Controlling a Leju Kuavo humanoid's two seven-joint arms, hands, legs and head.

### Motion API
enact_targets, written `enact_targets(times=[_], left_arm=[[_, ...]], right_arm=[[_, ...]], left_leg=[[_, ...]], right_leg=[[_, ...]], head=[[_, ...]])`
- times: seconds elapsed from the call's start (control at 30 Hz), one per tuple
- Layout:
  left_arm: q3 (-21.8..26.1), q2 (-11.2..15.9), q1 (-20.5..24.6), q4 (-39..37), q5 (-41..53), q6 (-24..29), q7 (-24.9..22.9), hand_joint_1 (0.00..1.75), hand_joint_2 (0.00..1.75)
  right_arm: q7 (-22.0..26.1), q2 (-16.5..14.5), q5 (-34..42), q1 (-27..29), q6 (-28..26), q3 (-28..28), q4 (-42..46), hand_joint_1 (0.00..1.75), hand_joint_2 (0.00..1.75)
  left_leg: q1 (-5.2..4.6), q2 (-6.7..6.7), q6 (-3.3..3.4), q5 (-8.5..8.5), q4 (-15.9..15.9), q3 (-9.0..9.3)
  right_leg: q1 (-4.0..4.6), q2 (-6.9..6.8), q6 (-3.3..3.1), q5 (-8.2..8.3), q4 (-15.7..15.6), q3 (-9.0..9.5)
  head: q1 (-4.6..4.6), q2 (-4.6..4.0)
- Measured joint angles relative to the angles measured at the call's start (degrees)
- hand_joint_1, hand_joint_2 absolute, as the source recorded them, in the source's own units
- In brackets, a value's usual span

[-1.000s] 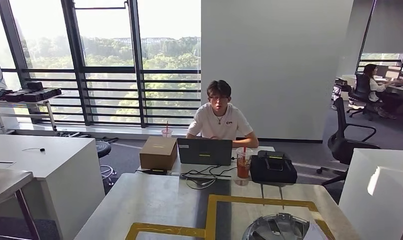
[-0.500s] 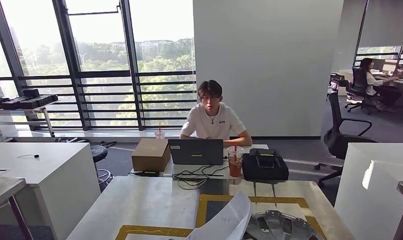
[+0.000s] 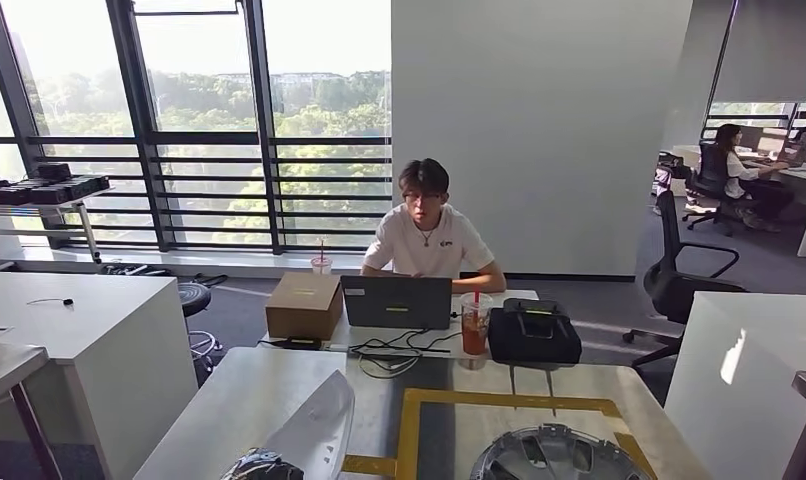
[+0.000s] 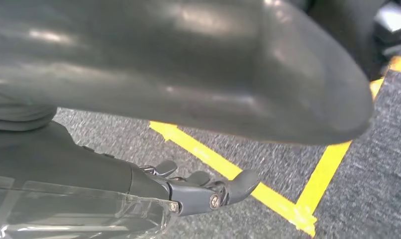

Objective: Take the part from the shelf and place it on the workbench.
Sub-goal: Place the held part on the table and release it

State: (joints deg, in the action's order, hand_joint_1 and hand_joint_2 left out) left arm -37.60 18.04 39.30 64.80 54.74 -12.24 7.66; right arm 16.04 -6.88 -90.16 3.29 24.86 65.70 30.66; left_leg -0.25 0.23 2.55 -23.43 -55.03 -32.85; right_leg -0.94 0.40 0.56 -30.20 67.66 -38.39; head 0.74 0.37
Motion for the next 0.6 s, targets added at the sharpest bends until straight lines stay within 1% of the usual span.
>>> enact_targets(times=[0.03,0.07,0.1,0.13,0.17,0.2,0.23,0.27,0.3,0.33,0.37,0.4,0.43,0.47,0.5,0.53,0.57,0.6], left_arm=[[0.7,0.2,-0.5,-1.4,1.0,0.0,0.0,1.61,1.75],[1.3,0.3,-1.0,-2.8,1.9,0.0,0.1,1.61,1.75],[1.8,0.4,-1.5,-4.1,2.8,0.1,0.2,1.61,1.75],[2.4,0.4,-2.0,-5.3,3.5,0.2,0.5,1.61,1.75],[3.0,0.4,-2.4,-6.5,4.2,0.4,0.8,1.61,1.75],[3.7,0.4,-2.9,-7.5,4.7,0.7,1.1,1.61,1.75],[4.4,0.4,-3.3,-8.3,5.3,1.1,1.5,1.61,1.75],[5.0,0.4,-3.9,-9.0,5.9,1.5,1.9,1.61,1.75],[5.5,0.4,-4.5,-9.5,6.4,1.9,2.2,1.61,1.75],[6.0,0.4,-5.3,-9.9,6.9,2.3,2.5,1.61,1.75],[6.4,0.3,-6.1,-10.0,7.3,2.6,2.8,1.61,1.75],[6.8,0.2,-6.9,-10.1,7.6,3.0,3.0,1.61,1.75],[7.1,0.2,-7.7,-10.1,8.0,3.4,3.1,1.61,1.75],[7.5,0.1,-8.5,-10.1,8.4,3.8,3.2,1.61,1.75],[7.8,-0.1,-9.3,-10.0,8.7,4.2,3.2,1.61,1.75],[8.1,-0.3,-10.2,-10.0,8.9,4.6,3.2,1.61,1.75],[8.4,-0.5,-11.1,-9.8,9.1,4.9,3.2,1.61,1.75],[8.8,-0.8,-11.8,-9.5,9.3,5.2,3.2,1.61,1.75]], right_arm=[[0.0,0.4,0.0,-0.1,-0.3,0.0,-0.8,0.00,0.00],[0.1,0.8,0.0,-0.1,-0.7,0.0,-1.5,0.00,0.00],[0.1,1.2,0.0,-0.2,-1.0,0.0,-2.2,0.00,0.00],[0.1,1.5,0.0,-0.4,-1.4,0.0,-3.0,0.00,0.00],[0.1,1.9,0.0,-0.5,-1.8,0.0,-3.7,0.00,0.00],[0.1,2.2,0.0,-0.8,-2.1,0.0,-4.4,0.00,0.00],[0.1,2.5,0.0,-1.0,-2.4,0.0,-5.1,0.00,0.00],[0.1,2.7,0.0,-1.2,-2.6,0.0,-5.7,0.00,0.00],[0.1,2.9,0.0,-1.3,-2.8,0.0,-6.2,0.00,0.00],[0.1,3.1,0.0,-1.4,-2.9,0.0,-6.7,0.00,0.00],[0.1,3.2,0.0,-1.4,-2.9,0.0,-7.1,0.00,0.00],[0.2,3.2,0.0,-1.5,-2.9,0.0,-7.4,0.00,0.00],[0.2,3.3,0.0,-1.5,-2.9,-0.1,-7.6,0.00,0.00],[0.2,3.3,0.0,-1.5,-2.9,-0.1,-7.7,0.00,0.00],[0.3,3.3,0.0,-1.5,-2.9,-0.1,-7.8,0.00,0.00],[0.3,3.3,0.0,-1.5,-2.8,-0.1,-7.9,0.00,0.00],[0.3,3.3,0.0,-1.5,-2.8,-0.1,-7.9,0.00,0.00],[0.3,3.3,0.0,-1.5,-2.8,-0.1,-7.9,0.00,0.00]], left_leg=[[-0.04,-0.03,0.01,-0.01,0.0,-0.04],[-0.07,-0.10,0.00,-0.03,0.0,-0.05],[-0.06,-0.18,-0.02,-0.06,-0.1,-0.06],[-0.05,-0.27,-0.12,-0.13,-0.2,-0.06],[-0.04,-0.34,-0.32,-0.28,-0.4,-0.10],[-0.15,-0.39,-0.62,-0.53,-0.8,-0.22],[-0.25,-0.42,-0.91,-0.76,-1.2,-0.35],[-0.34,-0.42,-1.17,-0.95,-1.4,-0.48],[-0.39,-0.41,-1.39,-1.04,-1.5,-0.54],[-0.30,-0.39,-1.59,-1.09,-1.6,-0.52],[-0.19,-0.38,-1.87,-1.34,-1.8,-0.66],[-0.06,-0.36,-2.19,-2.03,-2.7,-1.05],[0.10,-0.36,-2.54,-3.31,-4.7,-1.95],[0.28,-0.35,-2.87,-5.02,-7.9,-3.41],[0.46,-0.34,-3.13,-6.85,-11.8,-5.24],[0.64,-0.34,-3.33,-8.24,-15.5,-7.11],[0.80,-0.33,-3.44,-8.71,-17.8,-8.36],[0.92,-0.32,-3.48,-8.07,-17.9,-8.57]], right_leg=[[-0.06,-0.01,0.12,-1.07,3.6,-1.92],[-0.12,-0.02,0.41,-1.37,5.6,-3.04],[-0.20,-0.03,0.84,-0.74,5.1,-2.99],[-0.31,-0.05,1.32,0.69,2.2,-1.73],[-0.41,-0.10,1.72,2.42,-2.2,0.37],[-0.41,-0.12,1.74,3.79,-6.2,2.38],[-0.40,-0.13,1.47,4.71,-9.1,3.87],[-0.30,-0.12,1.00,5.05,-10.5,4.64],[-0.15,-0.07,0.43,5.00,-10.6,4.73],[-0.21,-0.06,0.01,5.06,-10.7,4.74],[-0.29,-0.04,-0.30,5.08,-10.7,4.82],[-0.42,-0.03,-0.64,5.10,-10.8,4.94],[-0.59,-0.02,-0.91,5.12,-10.9,5.07],[-0.62,-0.01,-1.09,5.07,-10.9,5.16],[-0.60,-0.01,-1.26,5.02,-10.9,5.22],[-0.58,-0.01,-1.30,4.98,-10.9,5.25],[-0.56,0.00,-1.33,4.94,-10.9,5.30],[-0.56,0.00,-1.34,4.90,-10.9,5.38]], head=[[-0.04,0.00],[-0.06,0.00],[-0.10,0.00],[-0.13,0.00],[-0.16,0.00],[-0.23,0.00],[-0.21,0.00],[-0.20,0.00],[-0.17,0.00],[-0.13,0.00],[-0.14,0.00],[-0.08,0.00],[-0.03,0.00],[0.04,0.00],[0.11,0.00],[0.14,0.00],[0.16,0.00],[0.17,0.00]])
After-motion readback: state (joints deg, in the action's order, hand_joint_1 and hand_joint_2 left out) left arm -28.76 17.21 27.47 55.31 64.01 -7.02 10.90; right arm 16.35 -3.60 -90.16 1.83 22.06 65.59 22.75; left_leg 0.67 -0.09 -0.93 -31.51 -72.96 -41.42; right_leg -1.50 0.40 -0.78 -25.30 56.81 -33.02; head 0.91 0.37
